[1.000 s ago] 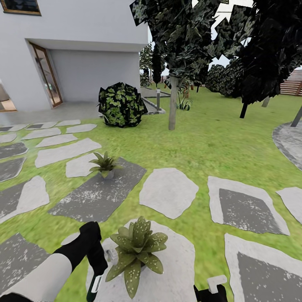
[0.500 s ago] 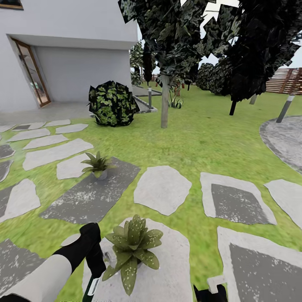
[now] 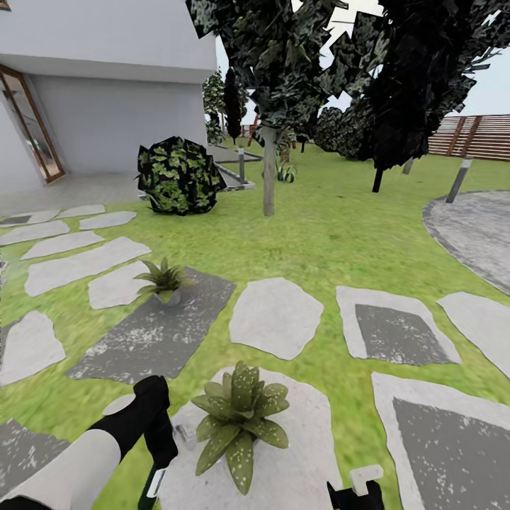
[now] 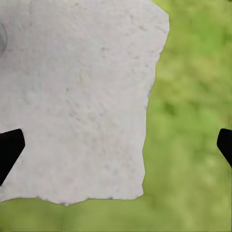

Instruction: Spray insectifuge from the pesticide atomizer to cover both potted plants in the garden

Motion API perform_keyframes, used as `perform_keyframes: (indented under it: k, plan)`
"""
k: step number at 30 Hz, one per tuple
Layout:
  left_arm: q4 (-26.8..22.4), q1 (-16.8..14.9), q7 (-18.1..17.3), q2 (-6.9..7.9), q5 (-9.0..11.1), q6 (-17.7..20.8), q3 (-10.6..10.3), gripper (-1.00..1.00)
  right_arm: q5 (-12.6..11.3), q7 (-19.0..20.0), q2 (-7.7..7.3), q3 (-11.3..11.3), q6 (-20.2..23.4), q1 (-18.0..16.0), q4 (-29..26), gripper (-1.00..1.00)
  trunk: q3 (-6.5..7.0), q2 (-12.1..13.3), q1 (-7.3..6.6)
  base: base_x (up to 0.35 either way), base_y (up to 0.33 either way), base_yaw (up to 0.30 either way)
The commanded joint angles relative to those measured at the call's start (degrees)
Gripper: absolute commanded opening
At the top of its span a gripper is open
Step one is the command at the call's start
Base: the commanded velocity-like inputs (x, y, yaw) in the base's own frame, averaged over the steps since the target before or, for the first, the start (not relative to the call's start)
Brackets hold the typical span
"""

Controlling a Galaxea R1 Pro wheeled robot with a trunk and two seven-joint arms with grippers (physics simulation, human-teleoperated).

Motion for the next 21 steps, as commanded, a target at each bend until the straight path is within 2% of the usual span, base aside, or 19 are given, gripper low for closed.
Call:
perform_keyframes:
  k: [1, 4, 10, 14, 16, 21]
  plan:
    - [-0.1, 0.1, -0.3, 0.03, -0.1, 0.5, -0.2, -1.0, 0.2, 0.0, -0.02, 0.2, -0.2, 0.0, 0.1, 1.0, -0.05, 0.0, 0.0, 0.148, 0.329, -0.001]
    - [-0.1, 0.3, -0.2, -0.2, -0.1, 0.4, -0.4, -1.0, 0.2, 0.0, -0.02, 0.2, -0.2, 0.0, 0.1, 1.0, -0.05, 0.0, 0.0, 0.149, 0.287, 0.0]
    - [0.7, 0.6, 1.2, -0.78, 0.0, 0.0, -0.4, -1.0, 0.2, 0.0, -0.02, 0.2, -0.2, 0.0, 0.1, 1.0, -0.05, 0.0, 0.0, 0.029, 0.041, 0.0]
    - [0.8, 2.6, 4.1, -0.72, 0.6, -0.2, -0.4, -1.0, 0.2, 0.0, -0.02, 0.2, -0.2, 0.0, 0.1, 1.0, -0.05, 0.0, 0.0, 0.001, 0.002, 0.0]
    - [0.9, 3.7, 7.5, -0.61, 0.9, -0.2, -0.2, -1.0, 0.2, 0.0, -0.02, 0.2, -0.2, 0.0, 0.1, 1.0, -0.05, 0.0, 0.0, 0.0, 0.0, 0.0]
    - [2.2, 4.1, 9.2, -0.22, 1.0, -0.8, 0.0, -1.0, 0.2, 0.0, -0.01, 0.2, -0.2, 0.0, 0.1, 1.0, -0.05, 0.0, 0.0, 0.0, 0.0, 0.0]
